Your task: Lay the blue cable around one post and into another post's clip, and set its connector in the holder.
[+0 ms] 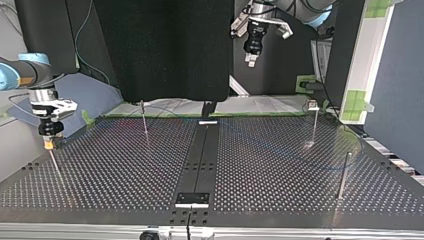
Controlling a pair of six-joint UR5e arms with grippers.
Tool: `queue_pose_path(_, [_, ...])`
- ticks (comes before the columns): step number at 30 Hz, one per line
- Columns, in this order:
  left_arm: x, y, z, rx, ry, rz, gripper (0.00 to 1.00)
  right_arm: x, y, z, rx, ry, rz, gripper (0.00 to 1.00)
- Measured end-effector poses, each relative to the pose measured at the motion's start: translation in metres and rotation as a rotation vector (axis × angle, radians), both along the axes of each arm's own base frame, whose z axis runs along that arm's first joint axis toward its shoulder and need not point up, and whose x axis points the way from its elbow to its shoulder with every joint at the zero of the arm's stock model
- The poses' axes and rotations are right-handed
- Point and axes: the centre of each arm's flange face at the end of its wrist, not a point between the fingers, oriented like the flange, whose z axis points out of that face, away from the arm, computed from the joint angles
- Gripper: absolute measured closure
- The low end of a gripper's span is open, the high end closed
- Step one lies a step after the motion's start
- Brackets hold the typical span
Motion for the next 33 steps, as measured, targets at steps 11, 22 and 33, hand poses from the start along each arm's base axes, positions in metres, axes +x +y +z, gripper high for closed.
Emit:
queue_pose_path(11, [0.0001, 0.0, 0.0001, -0.001, -0.001, 0.0, 0.0, -0.0095, -0.0004, -0.0021, 0.02, -0.002, -0.037, 0.0])
queue_pose_path(22, [0.0004, 0.0, 0.0003, -0.002, -0.004, 0.001, 0.0, -0.0095, -0.0004, -0.002, 0.02, -0.002, -0.037, 0.0])
queue_pose_path(33, [0.0004, 0.0, 0.0003, -0.002, -0.004, 0.001, 0.0, -0.0095, -0.0005, -0.0019, 0.02, -0.002, -0.037, 0.0])
